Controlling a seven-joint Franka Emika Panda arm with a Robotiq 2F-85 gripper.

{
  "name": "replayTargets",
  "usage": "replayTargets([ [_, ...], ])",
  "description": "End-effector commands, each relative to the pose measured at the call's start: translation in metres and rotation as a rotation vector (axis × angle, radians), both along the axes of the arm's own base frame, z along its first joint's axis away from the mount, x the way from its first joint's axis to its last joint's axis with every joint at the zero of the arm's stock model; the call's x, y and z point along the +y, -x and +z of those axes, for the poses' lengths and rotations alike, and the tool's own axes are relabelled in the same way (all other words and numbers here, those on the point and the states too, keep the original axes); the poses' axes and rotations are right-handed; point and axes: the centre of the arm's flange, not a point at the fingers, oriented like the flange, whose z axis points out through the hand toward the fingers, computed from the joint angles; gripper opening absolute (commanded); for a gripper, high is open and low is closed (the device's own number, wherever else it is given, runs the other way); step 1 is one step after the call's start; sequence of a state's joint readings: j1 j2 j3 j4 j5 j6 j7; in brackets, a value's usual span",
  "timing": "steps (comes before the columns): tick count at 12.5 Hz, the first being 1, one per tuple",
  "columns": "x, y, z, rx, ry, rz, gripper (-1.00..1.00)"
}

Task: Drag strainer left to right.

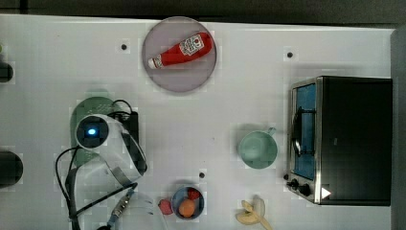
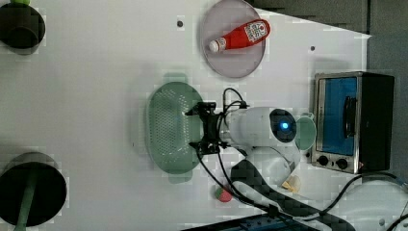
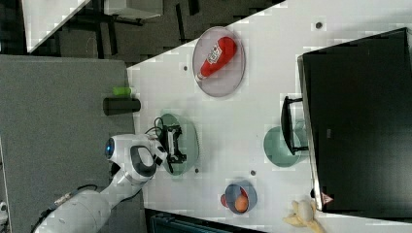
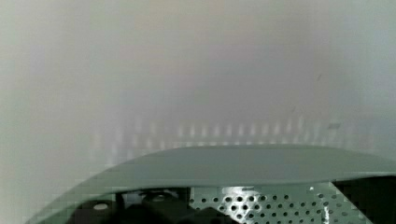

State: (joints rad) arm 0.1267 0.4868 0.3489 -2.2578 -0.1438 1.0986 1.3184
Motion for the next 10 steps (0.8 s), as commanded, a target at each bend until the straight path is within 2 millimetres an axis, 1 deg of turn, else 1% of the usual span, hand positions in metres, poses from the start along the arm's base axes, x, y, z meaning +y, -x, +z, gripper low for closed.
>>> replayTargets([
  [1, -0.036, -0.010, 0.007, -0.007, 0.040, -0.040, 1.00],
  [6, -0.095, -0.010, 0.007, -0.002, 0.087, -0.046, 1.00],
  [10, -0.144, -0.017, 0.006, 0.000, 0.115, -0.041, 1.00],
])
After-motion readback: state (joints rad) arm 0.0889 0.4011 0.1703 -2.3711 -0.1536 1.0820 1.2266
